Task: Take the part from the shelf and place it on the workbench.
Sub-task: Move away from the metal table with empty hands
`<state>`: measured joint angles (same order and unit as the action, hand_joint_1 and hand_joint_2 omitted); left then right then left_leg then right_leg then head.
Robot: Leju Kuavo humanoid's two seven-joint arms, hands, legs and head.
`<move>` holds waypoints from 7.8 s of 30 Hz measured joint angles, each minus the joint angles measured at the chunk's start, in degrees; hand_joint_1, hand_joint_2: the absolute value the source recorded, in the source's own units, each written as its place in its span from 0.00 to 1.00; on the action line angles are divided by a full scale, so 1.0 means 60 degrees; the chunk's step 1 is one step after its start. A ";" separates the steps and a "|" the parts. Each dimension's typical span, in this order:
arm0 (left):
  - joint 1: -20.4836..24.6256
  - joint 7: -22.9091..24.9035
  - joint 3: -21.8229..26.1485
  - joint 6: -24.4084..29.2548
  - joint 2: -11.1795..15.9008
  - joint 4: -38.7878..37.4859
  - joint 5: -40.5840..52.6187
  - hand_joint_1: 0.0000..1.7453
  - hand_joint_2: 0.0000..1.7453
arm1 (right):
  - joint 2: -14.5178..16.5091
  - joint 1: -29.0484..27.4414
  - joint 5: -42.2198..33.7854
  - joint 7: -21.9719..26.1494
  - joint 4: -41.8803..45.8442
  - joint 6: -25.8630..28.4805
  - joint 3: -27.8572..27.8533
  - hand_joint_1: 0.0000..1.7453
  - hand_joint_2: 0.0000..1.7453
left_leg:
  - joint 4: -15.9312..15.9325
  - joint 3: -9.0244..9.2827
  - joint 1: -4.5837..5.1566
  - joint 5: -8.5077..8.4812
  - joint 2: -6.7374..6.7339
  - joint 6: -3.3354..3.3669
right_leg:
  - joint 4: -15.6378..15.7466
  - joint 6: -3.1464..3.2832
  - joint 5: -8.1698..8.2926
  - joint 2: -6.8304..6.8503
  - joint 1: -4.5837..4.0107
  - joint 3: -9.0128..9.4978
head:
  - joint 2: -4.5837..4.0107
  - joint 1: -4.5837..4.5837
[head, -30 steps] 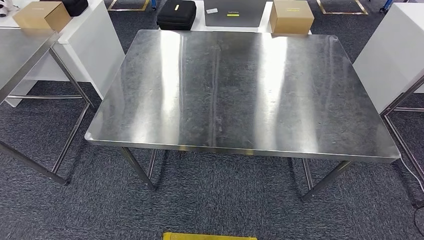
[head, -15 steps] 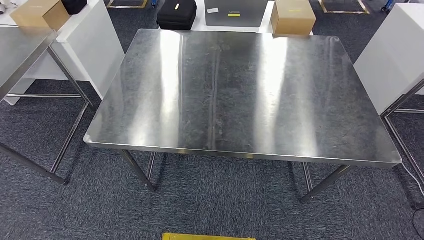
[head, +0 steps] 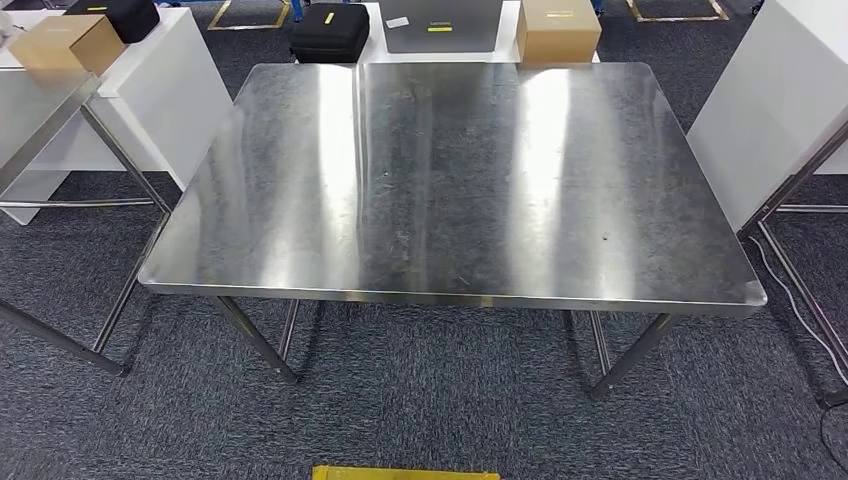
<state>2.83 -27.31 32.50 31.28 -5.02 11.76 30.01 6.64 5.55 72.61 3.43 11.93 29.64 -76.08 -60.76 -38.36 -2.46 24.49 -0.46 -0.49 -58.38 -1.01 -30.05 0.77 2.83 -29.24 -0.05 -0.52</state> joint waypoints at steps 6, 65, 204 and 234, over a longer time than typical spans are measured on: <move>-0.0014 -0.0013 0.0000 0.0000 0.0002 0.0000 -0.0013 0.00 0.00 | 0.0000 -0.0028 0.0015 0.0000 0.0000 0.0000 0.0000 0.00 1.00 | -0.1952 -0.0492 0.0111 0.1133 0.0013 0.0215 | -0.0014 0.0137 0.0108 -0.0005 -0.0251 -0.0101 | -0.0002 -0.0015; 0.0023 -0.0198 0.0059 -0.0077 -0.0027 -0.0044 -0.0069 0.00 0.00 | -0.0138 -0.0009 0.0040 0.0017 -0.0058 -0.0040 0.0015 0.00 1.00 | -0.2011 -0.0069 0.0339 0.1754 0.0100 0.0190 | 0.0295 0.0199 0.0409 -0.0101 -0.0192 -0.0090 | -0.0002 -0.0014; 0.0354 -0.0338 0.0280 -0.0338 -0.0053 -0.0044 0.0188 0.00 0.00 | -0.0313 0.0104 -0.0149 0.0066 -0.0066 -0.0113 0.0047 0.00 1.00 | 0.1101 0.1453 0.0299 0.0356 -0.0033 0.0586 | -0.2150 -0.0081 -0.0550 -0.0111 -0.0299 -0.1393 | -0.0001 0.0130; 0.0358 -0.0342 0.0277 -0.0307 -0.0056 -0.0044 0.0239 0.00 0.00 | -0.0321 0.0115 -0.0210 0.0096 -0.0069 -0.0113 0.0047 0.00 1.00 | 0.0692 0.0939 0.0278 0.0124 0.0047 0.0231 | 0.0396 0.0009 0.0161 -0.0197 -0.0418 0.0079 | -0.0001 0.0075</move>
<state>4.98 -29.36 34.16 29.44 -5.35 11.50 31.45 4.72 6.24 71.35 4.00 11.52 28.96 -75.80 -56.61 -32.73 -0.80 25.23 -0.18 0.90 -56.01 -0.95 -29.09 -0.42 0.33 -28.77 -0.06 -0.07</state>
